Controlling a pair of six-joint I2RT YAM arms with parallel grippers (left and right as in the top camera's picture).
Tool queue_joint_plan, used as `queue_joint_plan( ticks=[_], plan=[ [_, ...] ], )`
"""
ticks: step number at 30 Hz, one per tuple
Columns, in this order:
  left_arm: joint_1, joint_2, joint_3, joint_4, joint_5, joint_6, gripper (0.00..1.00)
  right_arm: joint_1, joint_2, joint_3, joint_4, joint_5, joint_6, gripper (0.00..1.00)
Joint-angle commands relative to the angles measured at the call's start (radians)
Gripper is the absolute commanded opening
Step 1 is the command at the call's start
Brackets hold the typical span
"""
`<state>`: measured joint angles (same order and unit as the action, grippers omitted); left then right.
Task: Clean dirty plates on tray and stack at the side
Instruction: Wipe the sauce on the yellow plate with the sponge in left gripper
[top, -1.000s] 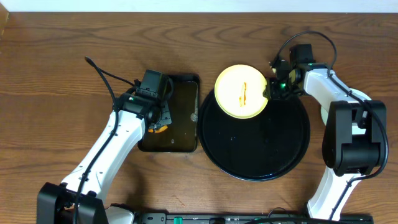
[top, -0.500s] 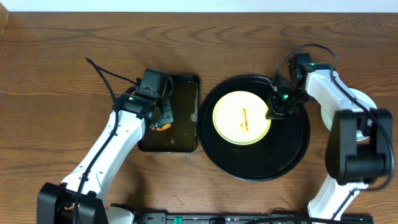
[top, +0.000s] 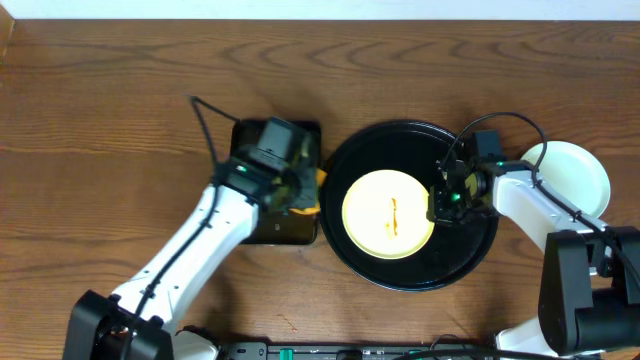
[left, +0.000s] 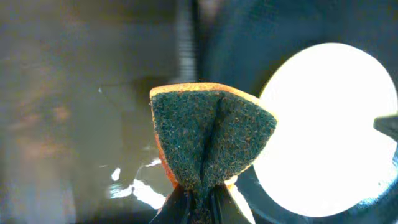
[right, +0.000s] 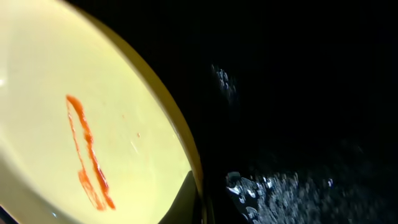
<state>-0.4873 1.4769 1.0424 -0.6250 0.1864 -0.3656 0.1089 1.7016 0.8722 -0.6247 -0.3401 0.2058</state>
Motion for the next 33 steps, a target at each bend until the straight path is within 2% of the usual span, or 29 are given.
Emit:
queue_joint_plan(
  ticks=[1,3,11,17,27,30,33],
  plan=[
    [-0.095,0.009,0.008,0.04,0.015,-0.045,0.07,0.021,-0.02,-0.035,0.043,0.03,0.068,0.01],
    [-0.154,0.045,0.007,0.09,0.017,-0.105,0.08,0.026,-0.02,-0.037,0.052,0.03,0.068,0.01],
    [-0.315,0.195,0.007,0.344,0.093,-0.14,0.08,0.049,-0.019,-0.037,0.053,0.029,0.067,0.01],
    [-0.348,0.285,0.007,0.461,0.127,-0.165,0.08,0.05,-0.02,-0.038,0.042,0.029,0.067,0.01],
    [-0.348,0.426,0.007,0.563,0.126,-0.19,0.08,0.05,-0.019,-0.038,0.034,0.029,0.067,0.01],
    [-0.348,0.462,0.007,0.55,0.048,-0.19,0.08,0.05,-0.019,-0.038,0.031,0.029,0.067,0.01],
    [-0.343,0.462,0.007,0.48,-0.212,-0.189,0.08,0.05,-0.02,-0.038,0.023,0.029,0.067,0.01]
  ],
)
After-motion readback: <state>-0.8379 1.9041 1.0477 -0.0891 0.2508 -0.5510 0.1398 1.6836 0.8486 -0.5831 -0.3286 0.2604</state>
